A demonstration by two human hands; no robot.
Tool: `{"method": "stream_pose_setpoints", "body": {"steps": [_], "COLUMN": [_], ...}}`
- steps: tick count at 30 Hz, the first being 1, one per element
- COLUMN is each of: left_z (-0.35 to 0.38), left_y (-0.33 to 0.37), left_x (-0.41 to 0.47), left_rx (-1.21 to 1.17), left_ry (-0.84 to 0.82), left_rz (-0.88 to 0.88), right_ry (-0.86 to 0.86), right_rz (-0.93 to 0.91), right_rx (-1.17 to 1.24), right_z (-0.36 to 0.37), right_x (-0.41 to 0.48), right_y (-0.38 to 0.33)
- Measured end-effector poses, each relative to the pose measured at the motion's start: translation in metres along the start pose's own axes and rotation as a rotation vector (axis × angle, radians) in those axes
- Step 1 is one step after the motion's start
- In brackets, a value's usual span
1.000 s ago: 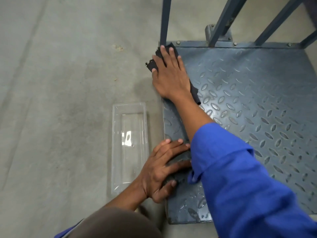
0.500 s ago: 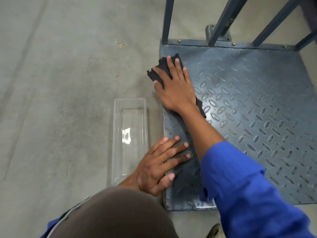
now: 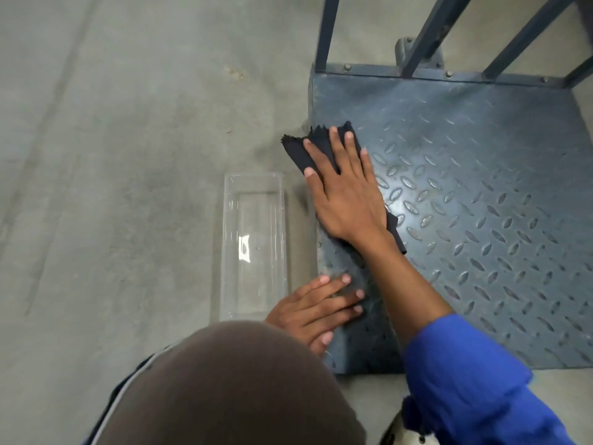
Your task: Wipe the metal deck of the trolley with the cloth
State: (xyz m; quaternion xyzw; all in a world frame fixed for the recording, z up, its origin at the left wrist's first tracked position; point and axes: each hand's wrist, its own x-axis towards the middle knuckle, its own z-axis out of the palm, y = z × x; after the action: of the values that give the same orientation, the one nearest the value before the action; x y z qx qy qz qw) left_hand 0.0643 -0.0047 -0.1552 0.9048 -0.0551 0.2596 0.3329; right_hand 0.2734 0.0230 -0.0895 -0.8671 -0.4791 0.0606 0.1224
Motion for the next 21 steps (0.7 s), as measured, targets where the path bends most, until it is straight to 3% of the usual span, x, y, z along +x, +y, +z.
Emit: {"method": "stream_pose_setpoints", "body": {"steps": [4, 8, 13, 21], "left_z": [0.000, -0.008, -0.008, -0.001], "left_y": [-0.002, -0.006, -0.001, 0.008], "left_x": [-0.004, -0.003, -0.005, -0.013], "left_rx": [-0.004, -0.001, -0.003, 0.083], "left_ry": [-0.034, -0.108, -0.081, -0.028], "left_rz": [0.034, 0.051, 0.052, 0.037], "right_ry": [-0.016, -0.030, -0.065, -0.025], "right_rz": [-0.001, -0.011, 0.029, -0.105], "right_rx": [-0.058, -0.089, -0.068, -0.090], "right_z": [0.001, 0.000, -0.008, 0.007], "right_x": [-0.015, 0.031, 0.076, -0.042], "right_y": [0.006, 0.004, -0.003, -0.011]}}
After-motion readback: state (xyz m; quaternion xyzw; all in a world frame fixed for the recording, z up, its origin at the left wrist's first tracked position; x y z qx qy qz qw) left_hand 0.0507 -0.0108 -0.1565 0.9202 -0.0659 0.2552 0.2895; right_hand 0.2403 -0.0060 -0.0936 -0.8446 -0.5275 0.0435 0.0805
